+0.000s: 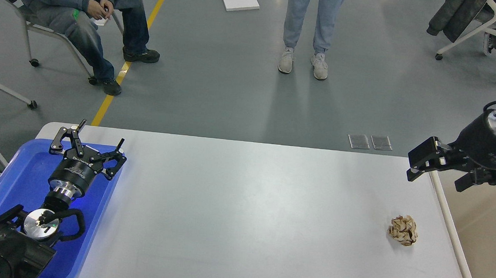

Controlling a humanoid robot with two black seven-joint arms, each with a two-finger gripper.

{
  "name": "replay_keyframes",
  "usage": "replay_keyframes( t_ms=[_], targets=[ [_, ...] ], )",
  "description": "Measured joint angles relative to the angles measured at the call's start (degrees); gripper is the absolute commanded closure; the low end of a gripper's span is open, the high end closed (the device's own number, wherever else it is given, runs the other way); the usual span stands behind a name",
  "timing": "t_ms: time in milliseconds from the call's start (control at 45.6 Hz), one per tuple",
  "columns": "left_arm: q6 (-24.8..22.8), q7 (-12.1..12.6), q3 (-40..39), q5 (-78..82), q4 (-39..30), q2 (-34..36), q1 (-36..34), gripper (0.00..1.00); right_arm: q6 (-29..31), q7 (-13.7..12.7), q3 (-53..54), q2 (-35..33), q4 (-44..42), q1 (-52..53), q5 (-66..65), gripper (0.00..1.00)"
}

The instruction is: Tidy desktop

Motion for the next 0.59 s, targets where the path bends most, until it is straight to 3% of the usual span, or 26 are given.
replay_keyframes(
  t_ms=[593],
  targets=[
    [0.0, -0.01, 0.01, 0.0, -0.01, 0.0, 0.0, 0.0, 0.0, 0.02, 1.34, -0.62, -4.5, -3.81, -2.44, 0.0]
  ],
)
